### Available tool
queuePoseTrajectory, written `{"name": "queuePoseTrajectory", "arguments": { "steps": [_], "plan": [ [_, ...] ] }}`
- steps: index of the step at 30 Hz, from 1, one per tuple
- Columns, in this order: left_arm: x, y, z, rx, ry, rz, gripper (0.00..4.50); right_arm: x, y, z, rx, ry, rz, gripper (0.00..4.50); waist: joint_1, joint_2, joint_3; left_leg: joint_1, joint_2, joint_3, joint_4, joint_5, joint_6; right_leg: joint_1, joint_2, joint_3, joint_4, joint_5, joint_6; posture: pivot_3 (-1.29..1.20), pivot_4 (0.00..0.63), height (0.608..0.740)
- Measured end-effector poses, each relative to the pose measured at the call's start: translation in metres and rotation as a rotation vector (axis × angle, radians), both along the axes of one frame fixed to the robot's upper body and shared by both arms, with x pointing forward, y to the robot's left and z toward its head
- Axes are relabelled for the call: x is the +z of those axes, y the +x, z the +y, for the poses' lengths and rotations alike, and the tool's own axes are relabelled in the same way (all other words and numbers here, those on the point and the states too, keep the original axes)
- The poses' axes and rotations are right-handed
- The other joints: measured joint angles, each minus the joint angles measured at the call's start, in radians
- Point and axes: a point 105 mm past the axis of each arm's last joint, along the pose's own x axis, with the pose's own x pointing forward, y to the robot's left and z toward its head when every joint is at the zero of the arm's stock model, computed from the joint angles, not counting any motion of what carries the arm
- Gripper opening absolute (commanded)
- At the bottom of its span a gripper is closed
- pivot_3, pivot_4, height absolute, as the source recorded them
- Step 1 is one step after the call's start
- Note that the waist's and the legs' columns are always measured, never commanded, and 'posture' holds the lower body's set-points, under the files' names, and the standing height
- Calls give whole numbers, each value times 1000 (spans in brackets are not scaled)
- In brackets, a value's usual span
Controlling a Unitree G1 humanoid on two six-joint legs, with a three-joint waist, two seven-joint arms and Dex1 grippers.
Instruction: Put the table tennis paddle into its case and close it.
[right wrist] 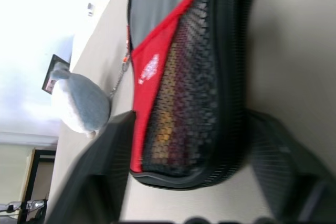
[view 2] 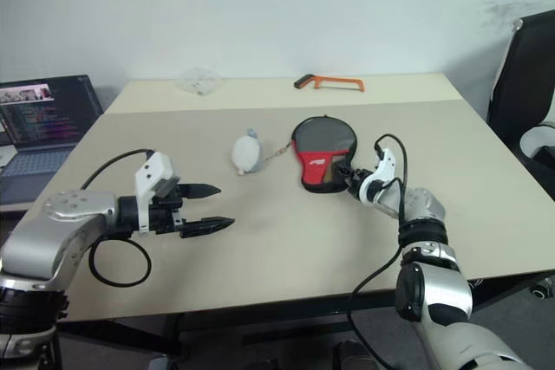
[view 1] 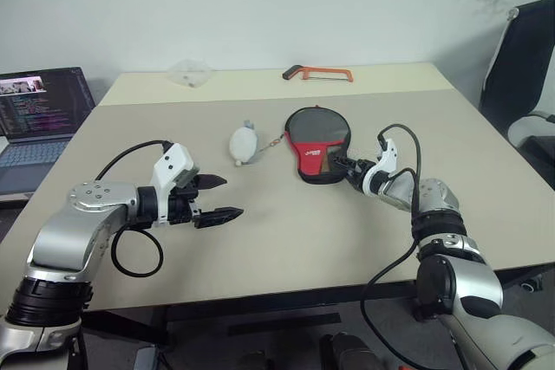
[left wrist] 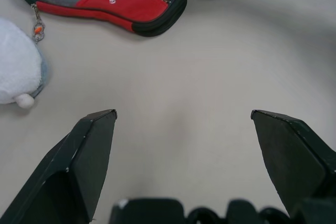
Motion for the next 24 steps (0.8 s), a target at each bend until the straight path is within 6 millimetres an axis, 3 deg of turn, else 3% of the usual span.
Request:
{"name": "queuePoseTrajectory", "arguments": {
  "steps": [6, 16, 20, 24],
  "plan": [
    [1, 1, -2, -12, 5, -15, 4500, 0, -1, 9, 20, -7, -2, 23, -4, -2, -1, 1, 0, 0, 0, 0, 0, 1, 0, 0, 0, 0, 0, 0, 150, 740],
    [0, 2, -2, -18, 12, -22, 4500, -2, -11, 14, 76, -55, -8, 23, -4, -4, -3, 0, 1, -2, -1, 0, 0, 0, 0, 0, 0, 0, -1, 0, 150, 740],
    [-2, 3, -2, -24, 13, -6, 4500, -7, -39, 22, 202, -104, -19, 23, -1, -4, -3, -1, 1, -4, -1, 0, 0, 0, -1, -2, 1, -1, -1, 0, 150, 740],
    [-2, 4, -1, -37, 22, 1, 4500, -16, -80, 24, 349, -196, -26, 23, 1, -4, -3, -1, 1, -4, -1, 0, 0, 1, -1, -3, -4, -1, 0, 0, 150, 740]
  ]
}}
